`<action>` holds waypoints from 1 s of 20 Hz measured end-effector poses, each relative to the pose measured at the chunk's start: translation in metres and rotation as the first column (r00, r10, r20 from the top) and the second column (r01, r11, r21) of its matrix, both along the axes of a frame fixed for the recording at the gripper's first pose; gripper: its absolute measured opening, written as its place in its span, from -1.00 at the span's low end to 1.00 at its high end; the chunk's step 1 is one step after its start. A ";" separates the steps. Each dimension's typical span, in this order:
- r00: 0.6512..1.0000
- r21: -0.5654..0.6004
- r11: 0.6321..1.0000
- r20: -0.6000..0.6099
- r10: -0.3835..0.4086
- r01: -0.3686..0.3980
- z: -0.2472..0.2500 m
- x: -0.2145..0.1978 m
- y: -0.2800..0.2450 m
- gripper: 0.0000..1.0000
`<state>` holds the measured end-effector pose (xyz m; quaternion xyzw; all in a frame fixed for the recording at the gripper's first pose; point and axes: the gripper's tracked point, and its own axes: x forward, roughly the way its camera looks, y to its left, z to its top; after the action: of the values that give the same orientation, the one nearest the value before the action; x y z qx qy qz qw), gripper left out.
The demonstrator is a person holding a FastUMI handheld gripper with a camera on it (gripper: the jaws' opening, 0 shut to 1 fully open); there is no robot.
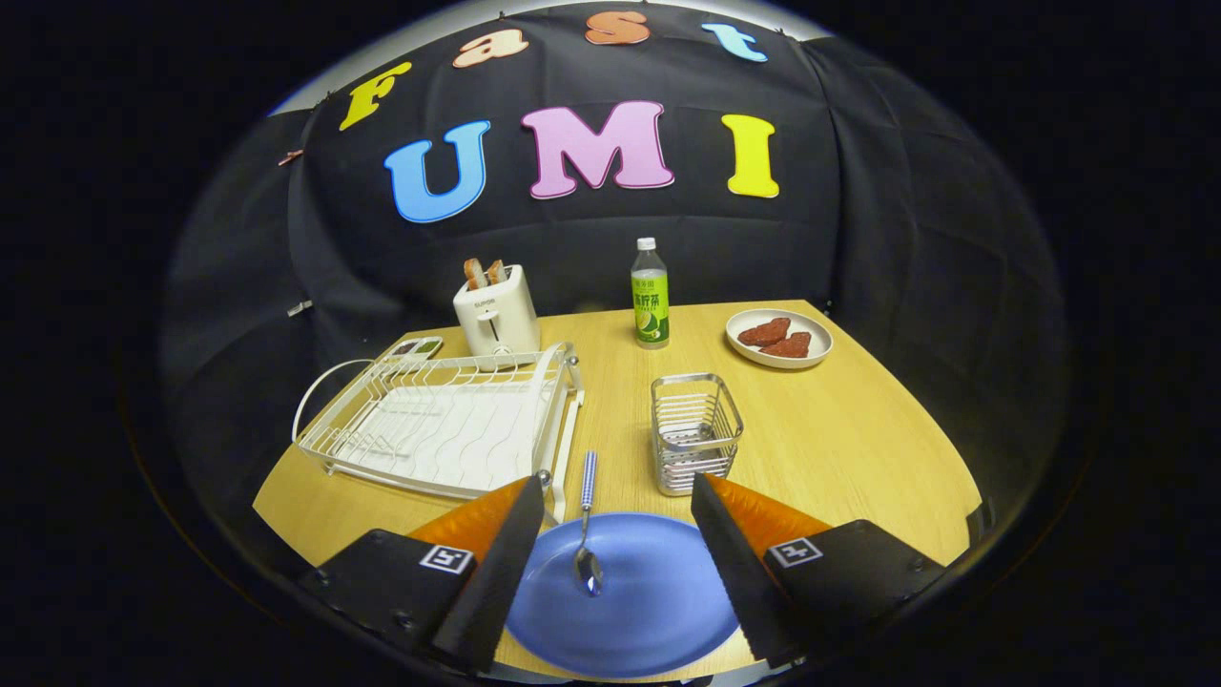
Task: Take the plate from the dish rack, then take the spoon from the basket and place it into the plate.
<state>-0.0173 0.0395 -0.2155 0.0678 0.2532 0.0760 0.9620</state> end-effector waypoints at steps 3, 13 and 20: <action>0.998 0.009 0.999 0.057 -0.040 0.040 0.031 0.004 -0.011 0.97; 0.948 0.047 0.990 0.284 -0.144 0.136 0.143 0.017 -0.037 0.97; 0.945 0.031 0.988 0.289 -0.153 0.150 0.142 0.018 -0.045 0.97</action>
<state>0.0004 -0.0059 -0.0738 0.0794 0.1027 0.0122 0.9915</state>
